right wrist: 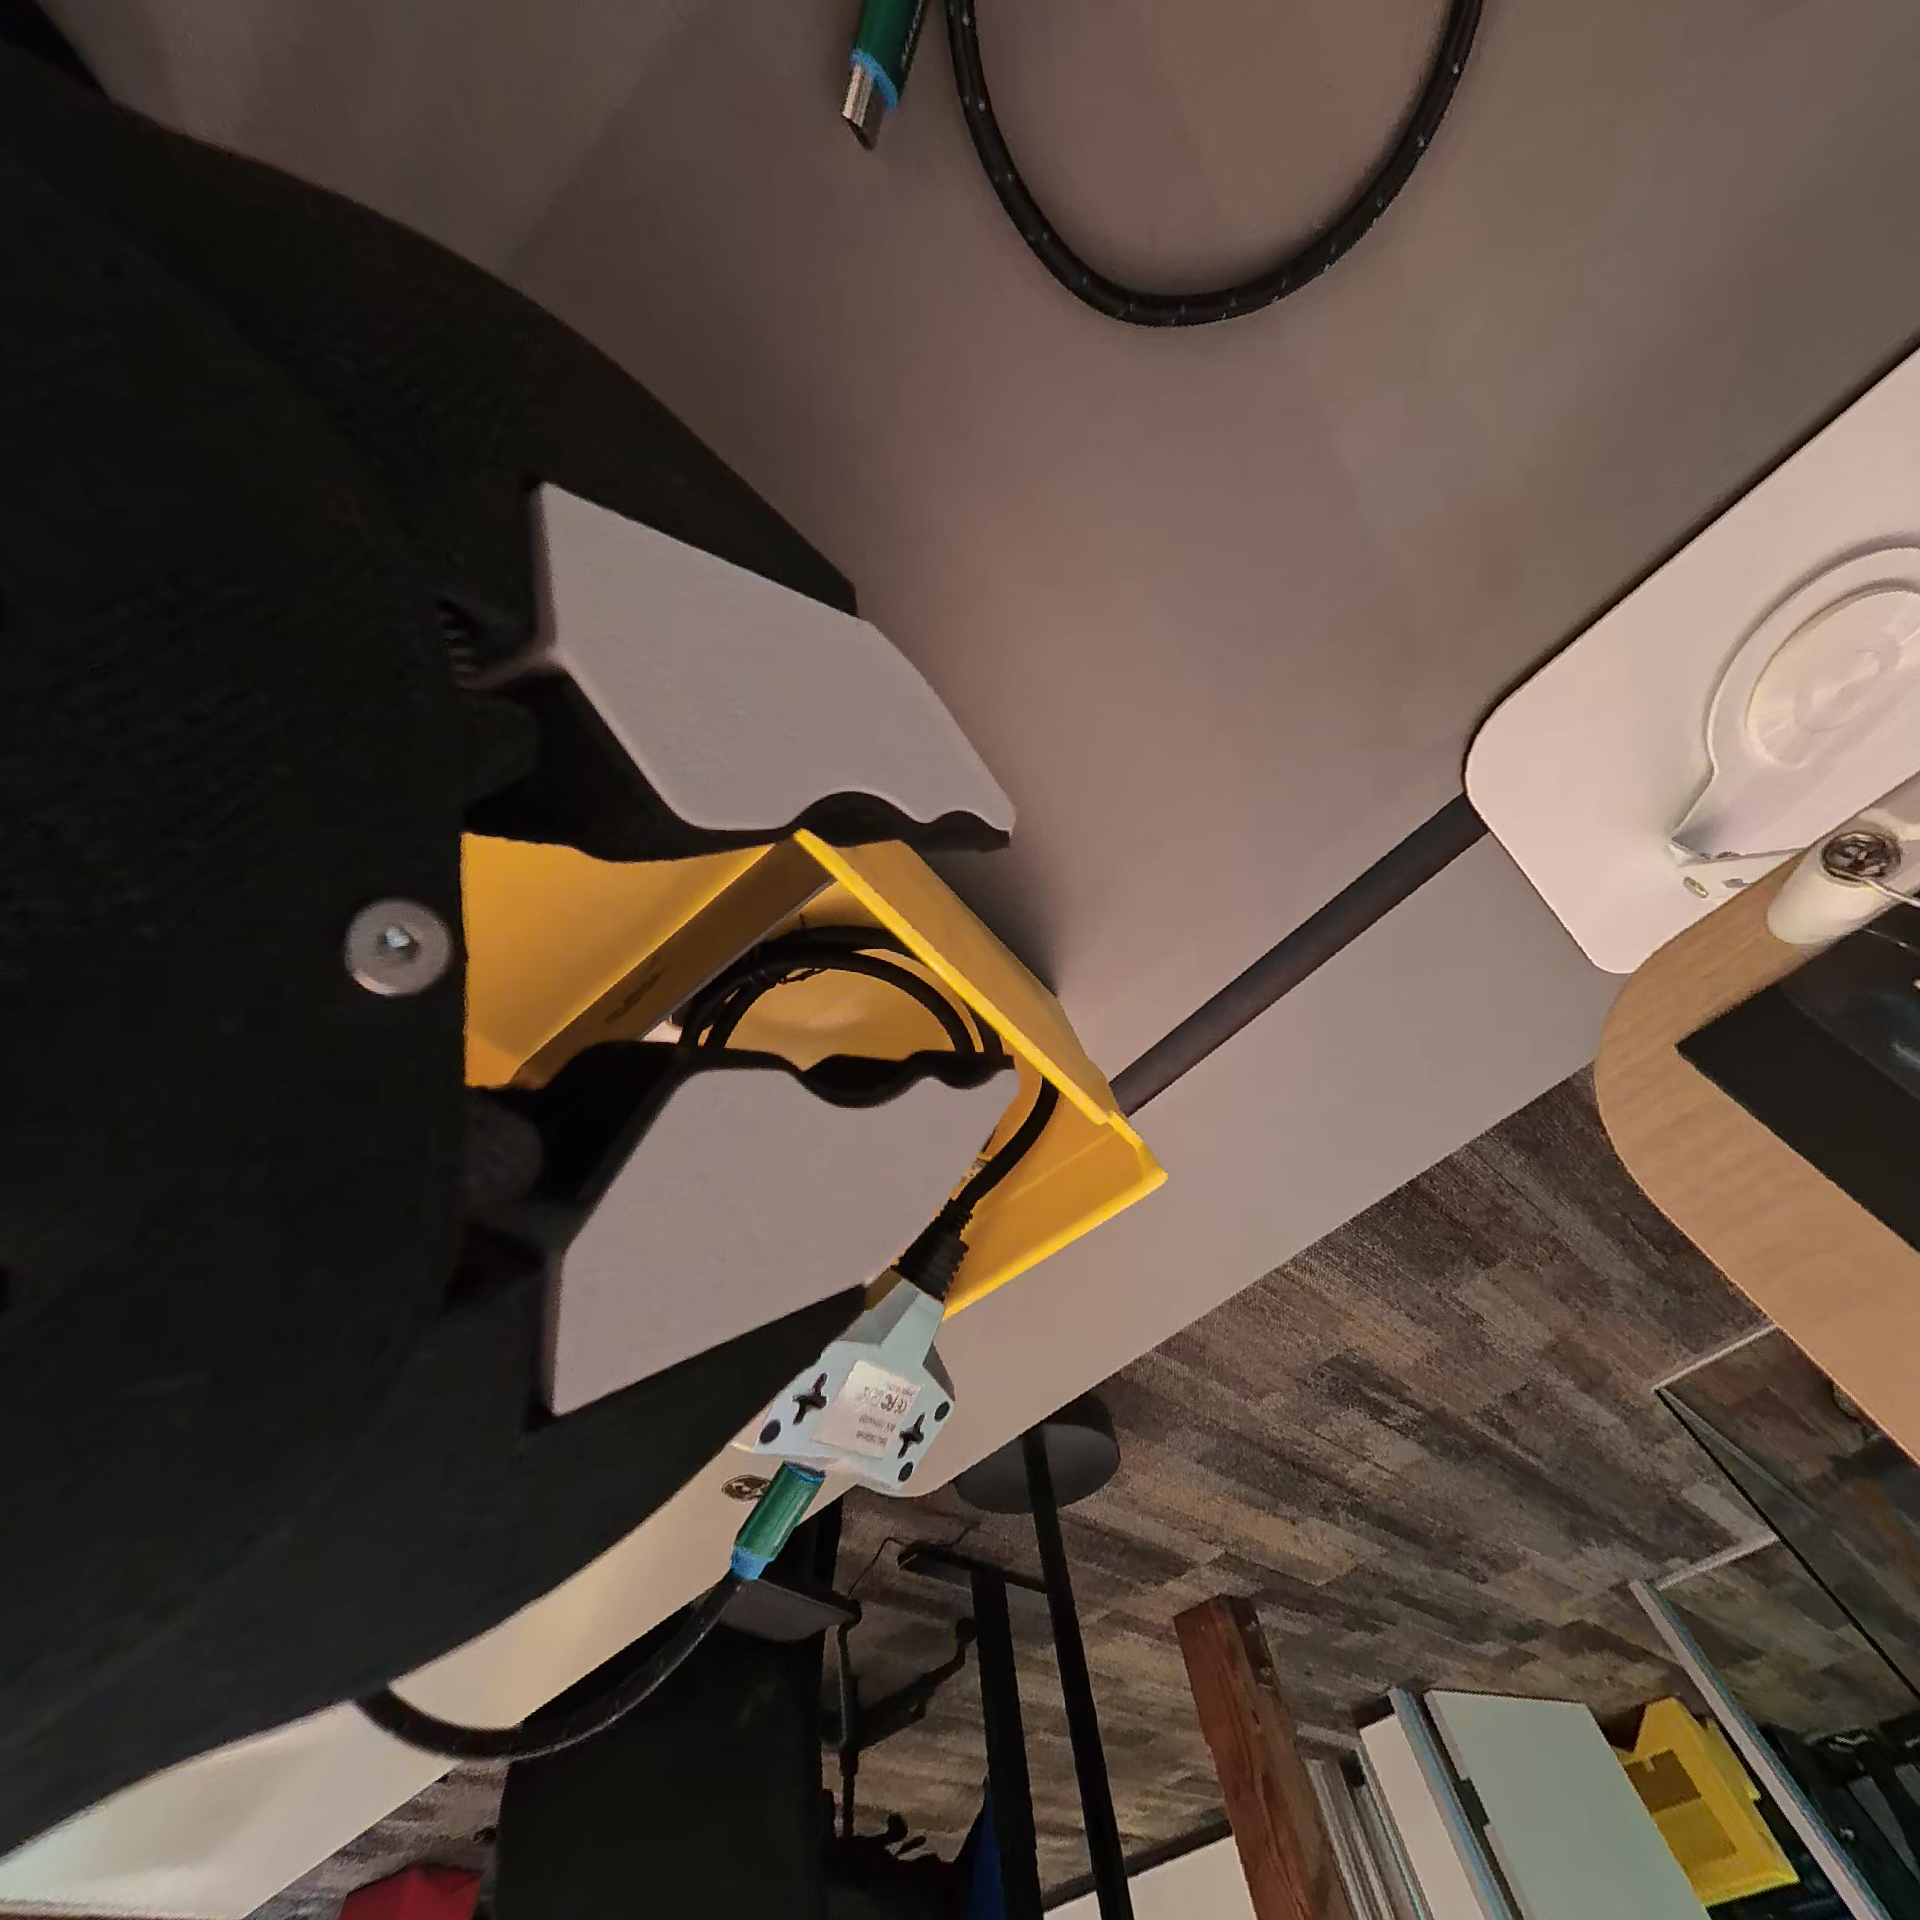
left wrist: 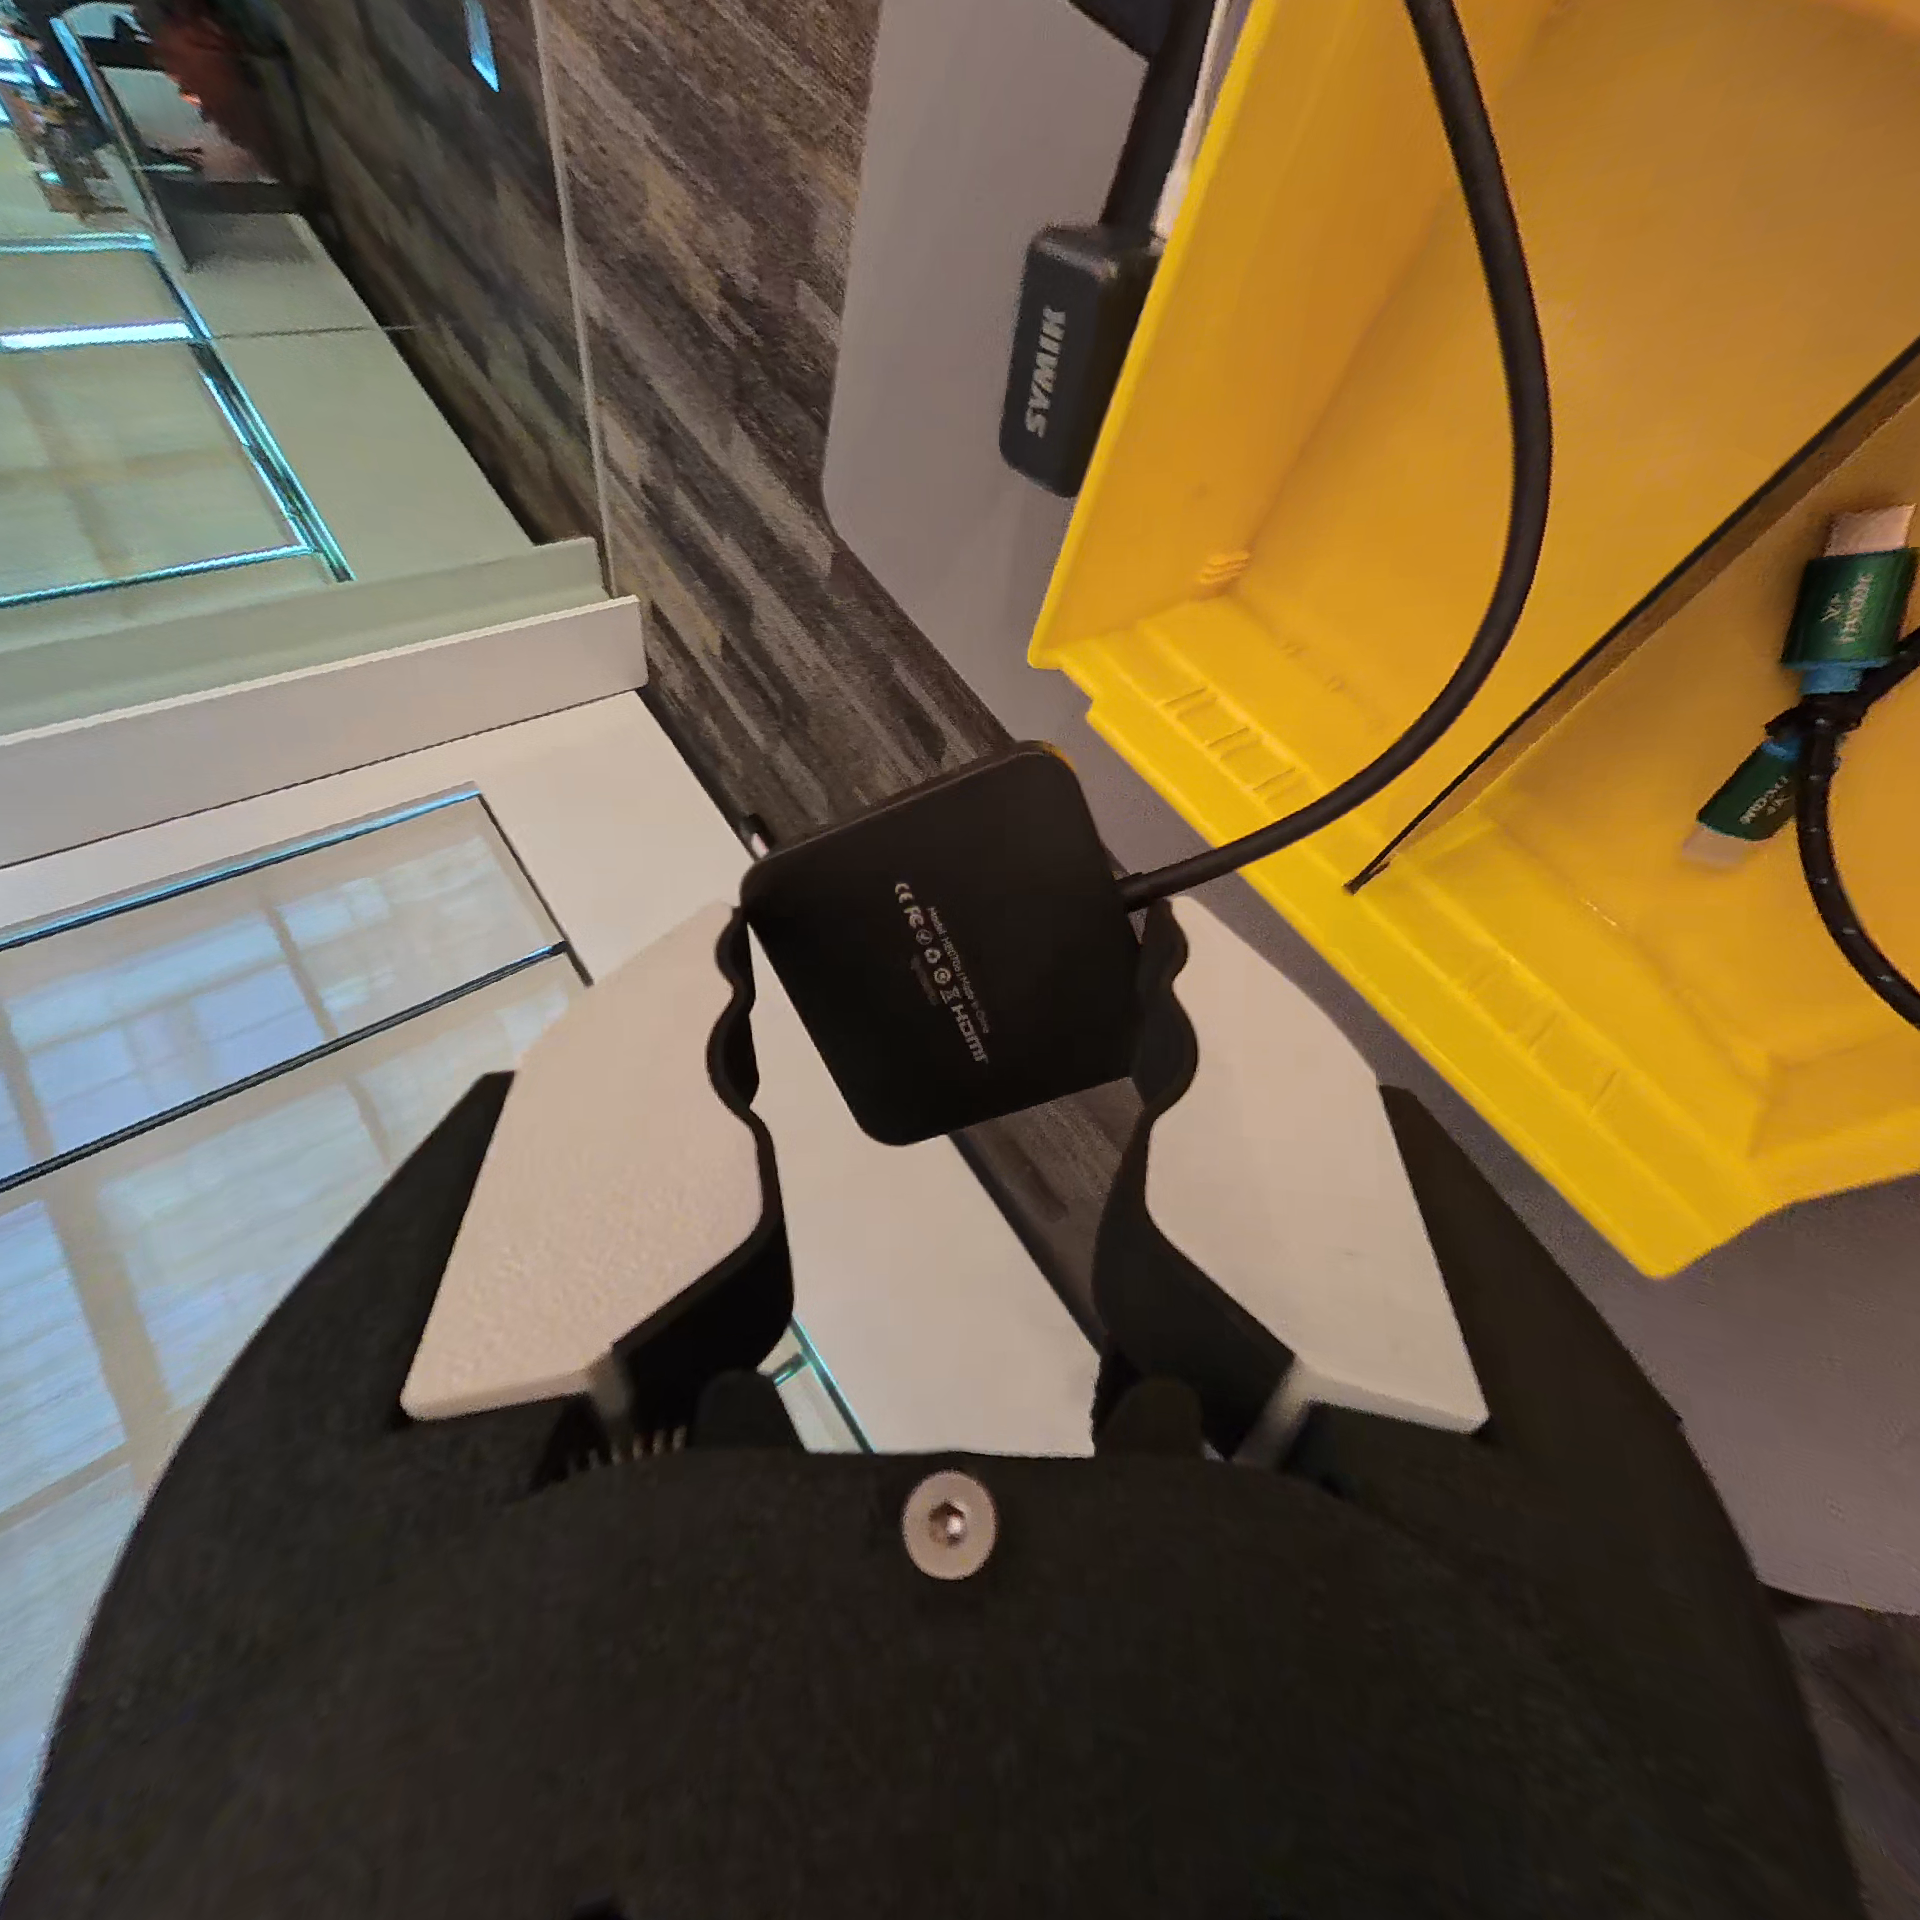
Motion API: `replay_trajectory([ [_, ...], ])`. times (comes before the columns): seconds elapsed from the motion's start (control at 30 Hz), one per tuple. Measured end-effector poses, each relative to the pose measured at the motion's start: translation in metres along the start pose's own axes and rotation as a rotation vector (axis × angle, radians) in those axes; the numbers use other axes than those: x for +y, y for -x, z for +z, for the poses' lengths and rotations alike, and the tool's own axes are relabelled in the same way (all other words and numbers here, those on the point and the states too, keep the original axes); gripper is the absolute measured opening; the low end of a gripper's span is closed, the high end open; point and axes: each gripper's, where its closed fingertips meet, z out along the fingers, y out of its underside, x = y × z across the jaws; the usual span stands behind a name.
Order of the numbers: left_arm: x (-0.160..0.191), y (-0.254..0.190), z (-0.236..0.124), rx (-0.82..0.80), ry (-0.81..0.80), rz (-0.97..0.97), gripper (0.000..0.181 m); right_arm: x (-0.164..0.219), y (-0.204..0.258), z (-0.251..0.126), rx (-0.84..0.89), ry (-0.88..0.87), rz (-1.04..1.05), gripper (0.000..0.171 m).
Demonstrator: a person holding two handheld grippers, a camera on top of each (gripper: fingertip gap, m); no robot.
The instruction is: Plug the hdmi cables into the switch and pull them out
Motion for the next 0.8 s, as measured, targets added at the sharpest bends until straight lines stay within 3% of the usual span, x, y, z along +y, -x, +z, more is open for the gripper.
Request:
replay_trajectory([
  [0.17, -0.038, -0.009, -0.064, 0.061, -0.147, -0.037, 0.071, -0.001, -0.003, -0.013, -0.011, -0.036, 0.016, 0.038],
  [0.53, -0.182, -0.116, -0.176, 0.481, -0.660, -0.039, 0.071, 0.005, -0.007, -0.041, -0.051, -0.100, 0.046, 0.038],
  [0.8, -0.224, -0.128, -0.225, 0.737, -0.911, -0.145, 0.071, -0.013, -0.005, -0.066, -0.166, -0.304, 0.079, 0.038],
])
